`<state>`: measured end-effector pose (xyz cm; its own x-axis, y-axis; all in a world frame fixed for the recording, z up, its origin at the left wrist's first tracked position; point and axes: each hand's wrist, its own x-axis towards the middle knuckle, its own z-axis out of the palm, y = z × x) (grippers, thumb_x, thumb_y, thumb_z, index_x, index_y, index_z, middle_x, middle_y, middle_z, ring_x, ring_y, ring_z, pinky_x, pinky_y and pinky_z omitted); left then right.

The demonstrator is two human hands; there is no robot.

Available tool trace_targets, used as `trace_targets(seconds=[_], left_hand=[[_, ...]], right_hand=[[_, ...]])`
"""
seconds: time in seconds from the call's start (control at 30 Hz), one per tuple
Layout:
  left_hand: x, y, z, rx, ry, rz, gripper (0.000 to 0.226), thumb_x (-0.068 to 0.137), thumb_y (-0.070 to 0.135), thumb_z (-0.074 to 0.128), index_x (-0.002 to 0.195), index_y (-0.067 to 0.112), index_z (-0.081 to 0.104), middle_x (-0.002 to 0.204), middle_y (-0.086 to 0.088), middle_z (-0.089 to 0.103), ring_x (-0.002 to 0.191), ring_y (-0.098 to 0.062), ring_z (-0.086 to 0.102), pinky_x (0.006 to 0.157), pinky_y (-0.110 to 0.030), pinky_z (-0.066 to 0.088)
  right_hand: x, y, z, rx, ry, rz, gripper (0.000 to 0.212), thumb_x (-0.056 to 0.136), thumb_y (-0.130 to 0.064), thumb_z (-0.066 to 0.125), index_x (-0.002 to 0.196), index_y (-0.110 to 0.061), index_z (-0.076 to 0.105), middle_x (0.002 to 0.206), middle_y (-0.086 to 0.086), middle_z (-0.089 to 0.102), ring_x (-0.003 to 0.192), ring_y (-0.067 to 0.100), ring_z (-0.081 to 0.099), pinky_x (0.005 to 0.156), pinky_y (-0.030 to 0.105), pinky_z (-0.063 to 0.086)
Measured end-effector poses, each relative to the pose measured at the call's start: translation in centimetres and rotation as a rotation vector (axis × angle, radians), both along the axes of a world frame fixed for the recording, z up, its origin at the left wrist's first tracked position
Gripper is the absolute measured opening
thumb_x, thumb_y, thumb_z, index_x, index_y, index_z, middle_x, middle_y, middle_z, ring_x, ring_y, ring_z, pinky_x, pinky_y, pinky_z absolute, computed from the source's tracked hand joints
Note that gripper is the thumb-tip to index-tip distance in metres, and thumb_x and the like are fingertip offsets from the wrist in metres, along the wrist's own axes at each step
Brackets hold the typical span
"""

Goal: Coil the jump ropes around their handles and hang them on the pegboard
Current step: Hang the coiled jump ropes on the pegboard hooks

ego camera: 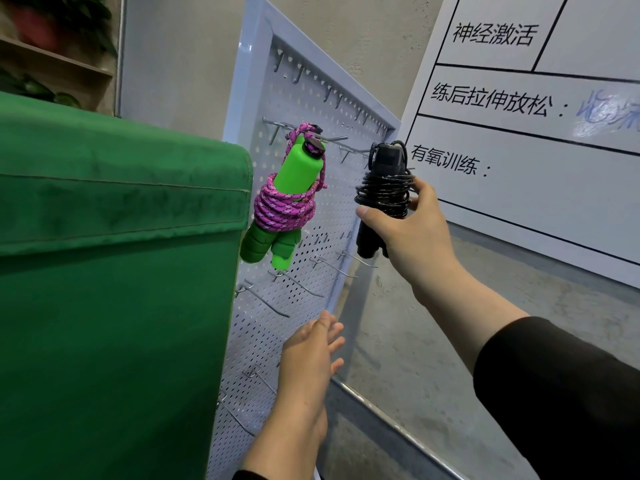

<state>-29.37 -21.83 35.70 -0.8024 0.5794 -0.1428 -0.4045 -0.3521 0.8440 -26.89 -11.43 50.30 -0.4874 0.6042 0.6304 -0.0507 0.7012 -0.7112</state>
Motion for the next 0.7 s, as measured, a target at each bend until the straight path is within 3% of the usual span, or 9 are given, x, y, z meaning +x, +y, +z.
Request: trace_targets(seconds=[0.23,0.33,0.5,0.7], left_hand=[[0.06,-0.07,0.17,0.013,0.0,-0.003,0.032,0.107,0.034,0.048,0.119,0.012,0.069,0.117,-0.001,0.073,0.104,-0.01,0.068,0.089,-0.032,0.055],[0.02,-0.05,0.12,0.014,-0.01,-0.001,0.031,0.106,0.034,0.049,0.118,0.012,0.069,0.117,-0.001,0.073,0.105,-0.011,0.069,0.09,-0.034,0.055],[-0.01,-0.07,0.24,0.019,-0.011,0.0,0.032,0.106,0.033,0.049,0.121,0.01,0.068,0.118,-0.002,0.073,0.105,-0.011,0.069,0.091,-0.034,0.055],[-0.09,-0.04,0.26,0.021,-0.016,-0.004,0.033,0.106,0.033,0.05,0.122,0.01,0.068,0.119,-0.003,0.073,0.103,-0.01,0.068,0.089,-0.033,0.055]], right_hand=[[-0.08,0.02,-0.5,0.032,0.006,-0.031,0.075,0.082,-0.029,0.083,0.144,-0.024,0.041,0.103,-0.026,0.05,0.088,-0.017,0.054,0.085,0.023,0.051],[-0.06,-0.01,-0.56,0.036,0.009,-0.054,0.076,0.08,-0.032,0.084,0.144,-0.026,0.042,0.11,-0.02,0.052,0.099,-0.007,0.056,0.095,0.037,0.054],[-0.42,0.02,-0.37,0.015,0.016,-0.05,0.076,0.081,-0.032,0.084,0.143,-0.025,0.041,0.105,-0.024,0.051,0.097,0.005,0.061,0.093,0.046,0.056],[-0.65,0.18,-0.68,0.052,0.017,-0.085,0.077,0.079,-0.035,0.084,0.143,-0.024,0.042,0.116,-0.015,0.053,0.104,0.003,0.057,0.096,0.038,0.052]])
